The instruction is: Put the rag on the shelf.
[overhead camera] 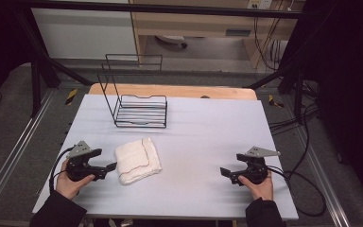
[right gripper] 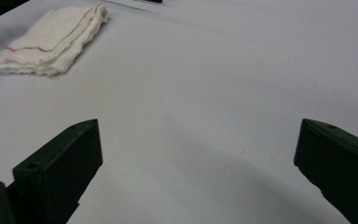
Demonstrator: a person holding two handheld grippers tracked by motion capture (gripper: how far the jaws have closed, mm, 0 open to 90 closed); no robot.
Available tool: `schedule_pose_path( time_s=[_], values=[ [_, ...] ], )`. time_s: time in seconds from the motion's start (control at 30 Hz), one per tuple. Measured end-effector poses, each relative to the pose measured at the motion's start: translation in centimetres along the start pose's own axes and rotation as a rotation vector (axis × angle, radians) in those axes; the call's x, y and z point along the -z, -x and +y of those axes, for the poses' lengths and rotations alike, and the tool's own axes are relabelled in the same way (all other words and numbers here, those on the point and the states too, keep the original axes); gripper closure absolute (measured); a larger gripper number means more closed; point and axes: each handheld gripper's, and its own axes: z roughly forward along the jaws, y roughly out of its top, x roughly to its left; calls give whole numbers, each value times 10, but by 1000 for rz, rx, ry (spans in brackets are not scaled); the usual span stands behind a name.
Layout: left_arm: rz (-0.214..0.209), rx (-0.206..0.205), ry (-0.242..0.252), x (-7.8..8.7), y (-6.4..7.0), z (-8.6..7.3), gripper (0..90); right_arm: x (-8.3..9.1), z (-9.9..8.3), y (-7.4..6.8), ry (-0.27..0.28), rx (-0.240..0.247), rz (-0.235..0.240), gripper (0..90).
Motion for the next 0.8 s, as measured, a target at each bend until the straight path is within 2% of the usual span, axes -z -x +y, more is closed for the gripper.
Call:
schedule_pose_path(
  time_s=[0.23,0.37,0.5,0.57,0.73,0.8],
  values=[
    [7,24,-13,-8,0,7,127,-2,0,-2,-8,2,-3,17],
    [11,60,-29,-13,1,9,168,-4,1,-4,-13,6,-2,18],
    [22,50,-63,-11,12,8,228,-6,2,-7,-24,17,-6,19],
    [11,36,-86,-11,19,5,268,-8,3,-9,-27,20,-7,21],
    [-29,32,-135,-13,36,0,361,-14,6,-18,-32,27,-1,26],
    [-26,18,-153,-14,43,-1,381,-16,8,-22,-29,33,0,29]
  ],
)
